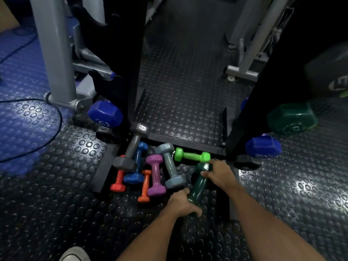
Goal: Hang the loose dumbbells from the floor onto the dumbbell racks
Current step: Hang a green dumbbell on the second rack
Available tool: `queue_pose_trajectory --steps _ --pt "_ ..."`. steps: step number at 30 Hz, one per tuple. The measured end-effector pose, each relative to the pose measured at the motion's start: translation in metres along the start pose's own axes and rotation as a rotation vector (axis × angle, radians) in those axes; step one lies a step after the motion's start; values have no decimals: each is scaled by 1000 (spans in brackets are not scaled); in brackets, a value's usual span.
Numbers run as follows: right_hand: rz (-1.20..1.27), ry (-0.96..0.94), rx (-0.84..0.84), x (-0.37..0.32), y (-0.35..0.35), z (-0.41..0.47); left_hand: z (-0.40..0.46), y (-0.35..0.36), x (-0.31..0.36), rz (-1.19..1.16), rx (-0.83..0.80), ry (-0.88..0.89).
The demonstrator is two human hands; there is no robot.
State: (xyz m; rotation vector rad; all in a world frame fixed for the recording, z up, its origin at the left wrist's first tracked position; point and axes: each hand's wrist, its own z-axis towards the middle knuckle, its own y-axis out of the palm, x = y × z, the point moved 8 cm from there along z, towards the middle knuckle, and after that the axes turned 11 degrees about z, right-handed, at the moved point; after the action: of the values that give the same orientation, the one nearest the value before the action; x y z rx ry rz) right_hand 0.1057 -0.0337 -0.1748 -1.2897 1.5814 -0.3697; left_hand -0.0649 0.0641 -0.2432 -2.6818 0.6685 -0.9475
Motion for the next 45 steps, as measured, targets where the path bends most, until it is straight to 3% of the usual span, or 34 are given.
queue_pose_trajectory --steps 5,9,15,25,29,38,41,45 --pt "98 -6 92 -31 -63 -1 -22 -42 38 -219 143 145" --pt "91 -128 225 -92 -107 6 -44 -97 55 -402 266 242" --pt "137 -280 316 -179 -114 13 -98 -177 53 -745 338 334" --pt "383 -307 -55 -268 -43 13 -163 -233 -30 -990 406 232" --pt "456 -299 -24 -301 -28 20 -178 -232 -73 -1086 386 151" --pt "874 -249 13 -350 -22 16 -208 -272 -108 -1203 396 -42" --pt "935 -246 -23 -350 -16 17 -221 -287 -114 -1271 548 -61" --pt "968 -234 -53 -347 -11 23 -247 -309 -122 -1308 895 -76"
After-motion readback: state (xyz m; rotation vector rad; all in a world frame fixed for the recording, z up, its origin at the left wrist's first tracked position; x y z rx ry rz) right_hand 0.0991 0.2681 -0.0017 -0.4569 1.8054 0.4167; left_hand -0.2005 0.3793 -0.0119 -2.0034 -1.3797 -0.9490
